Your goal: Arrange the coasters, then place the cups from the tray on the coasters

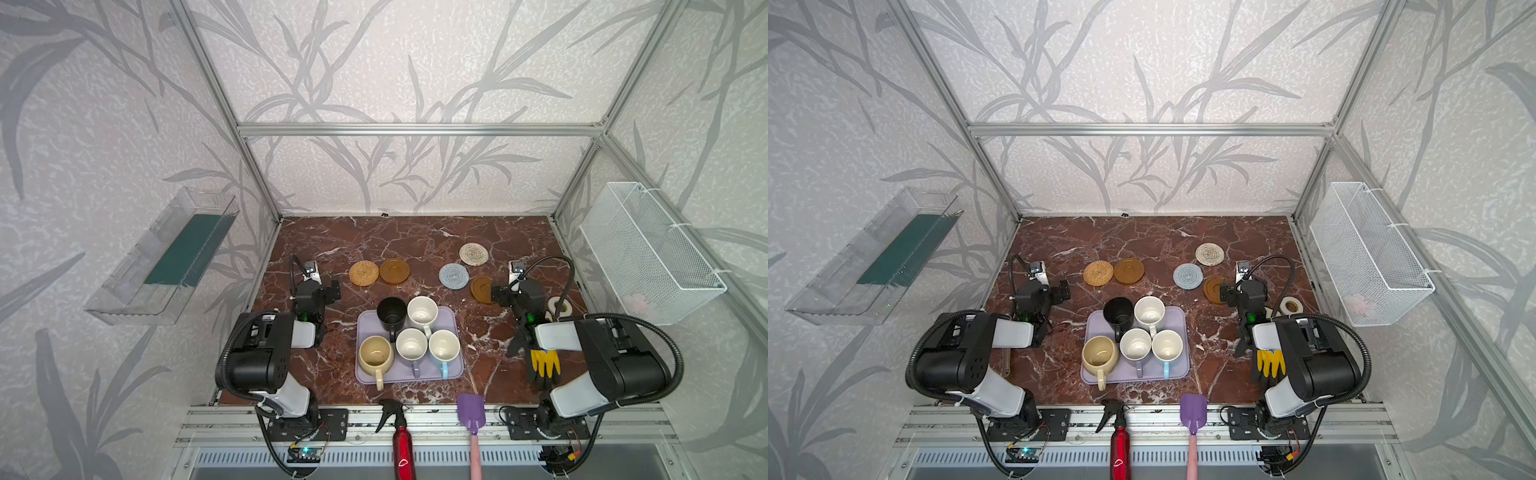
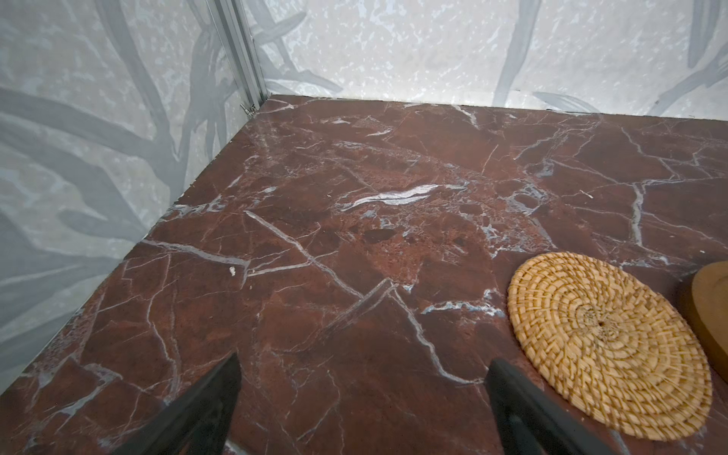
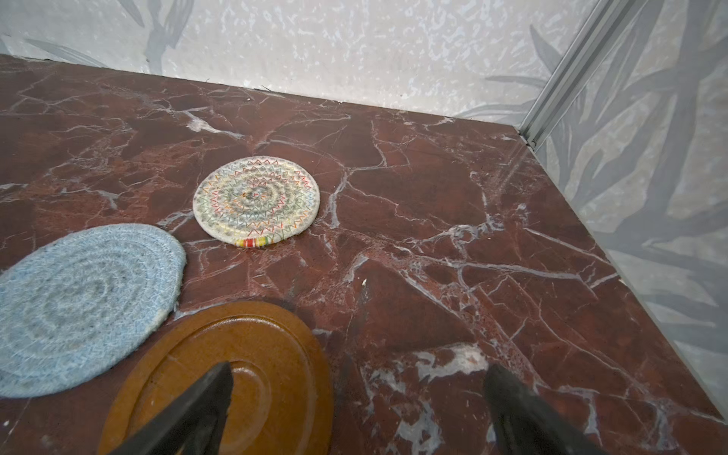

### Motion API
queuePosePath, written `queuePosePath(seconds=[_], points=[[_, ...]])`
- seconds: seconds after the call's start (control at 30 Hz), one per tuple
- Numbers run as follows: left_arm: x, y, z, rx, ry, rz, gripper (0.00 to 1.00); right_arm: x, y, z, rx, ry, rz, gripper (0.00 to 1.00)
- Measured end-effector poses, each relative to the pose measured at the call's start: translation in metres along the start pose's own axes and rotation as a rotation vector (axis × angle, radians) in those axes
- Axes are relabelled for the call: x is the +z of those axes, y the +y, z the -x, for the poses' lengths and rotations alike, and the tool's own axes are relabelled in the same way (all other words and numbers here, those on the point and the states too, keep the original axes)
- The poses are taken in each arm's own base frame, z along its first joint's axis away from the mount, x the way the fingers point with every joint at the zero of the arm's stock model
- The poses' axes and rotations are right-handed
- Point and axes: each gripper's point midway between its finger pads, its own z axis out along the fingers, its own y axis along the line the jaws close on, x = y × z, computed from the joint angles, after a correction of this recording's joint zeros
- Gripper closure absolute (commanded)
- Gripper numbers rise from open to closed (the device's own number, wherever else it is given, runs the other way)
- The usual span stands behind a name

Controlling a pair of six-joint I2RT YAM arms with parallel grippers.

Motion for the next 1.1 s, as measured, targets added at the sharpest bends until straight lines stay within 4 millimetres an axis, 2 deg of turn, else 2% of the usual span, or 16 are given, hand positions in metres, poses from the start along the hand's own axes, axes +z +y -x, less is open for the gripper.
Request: queuePosePath(seconds=[1.1], points=[[0.0,-0.0001,0.0004,0.0,-0.001,-0.001,0.01,0.0,-0.0001,0.0,0.0,0.0,0.0,0.01]])
